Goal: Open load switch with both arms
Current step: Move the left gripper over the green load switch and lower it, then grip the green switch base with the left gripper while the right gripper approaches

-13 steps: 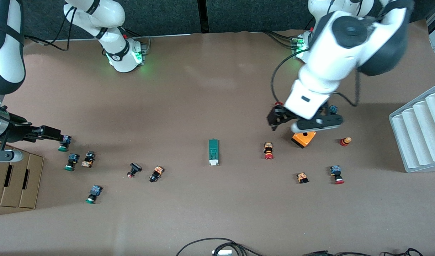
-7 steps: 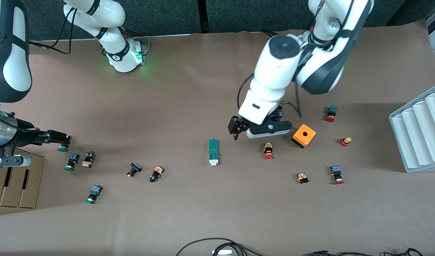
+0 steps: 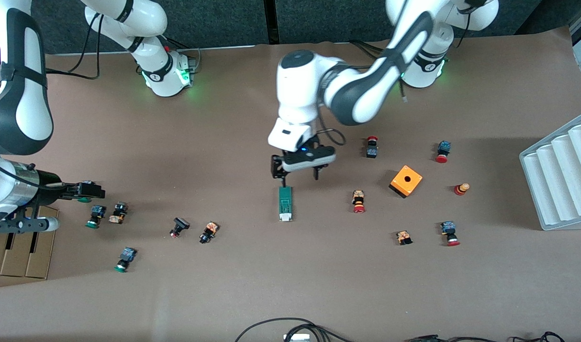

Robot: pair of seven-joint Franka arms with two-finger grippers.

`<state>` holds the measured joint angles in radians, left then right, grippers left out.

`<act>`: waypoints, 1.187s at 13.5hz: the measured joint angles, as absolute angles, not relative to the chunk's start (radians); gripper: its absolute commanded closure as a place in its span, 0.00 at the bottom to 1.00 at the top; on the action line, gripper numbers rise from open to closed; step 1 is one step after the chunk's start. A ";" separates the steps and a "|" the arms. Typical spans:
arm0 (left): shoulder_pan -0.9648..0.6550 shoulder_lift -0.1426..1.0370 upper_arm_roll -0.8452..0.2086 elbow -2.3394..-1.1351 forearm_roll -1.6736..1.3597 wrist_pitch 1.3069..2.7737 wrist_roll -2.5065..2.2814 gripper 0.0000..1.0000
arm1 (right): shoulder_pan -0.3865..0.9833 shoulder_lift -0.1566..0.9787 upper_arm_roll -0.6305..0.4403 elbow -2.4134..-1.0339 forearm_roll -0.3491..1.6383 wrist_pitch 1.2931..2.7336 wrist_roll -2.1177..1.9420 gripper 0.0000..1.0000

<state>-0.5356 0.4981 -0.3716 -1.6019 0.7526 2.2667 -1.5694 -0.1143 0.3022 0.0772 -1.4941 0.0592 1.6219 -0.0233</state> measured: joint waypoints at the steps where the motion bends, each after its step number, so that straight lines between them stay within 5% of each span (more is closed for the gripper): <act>1: -0.553 0.532 -0.372 -1.603 0.834 2.272 -1.638 0.01 | -0.114 0.304 0.078 -1.494 0.060 1.626 -0.024 0.00; 10: -0.690 0.776 -0.369 -1.606 1.410 2.279 -2.164 0.01 | -0.113 0.369 0.082 -1.495 0.166 1.724 -0.406 0.01; 16: -0.753 0.891 -0.362 -1.612 1.657 2.135 -2.256 0.02 | -0.083 0.403 0.083 -1.495 0.191 1.798 -0.621 0.01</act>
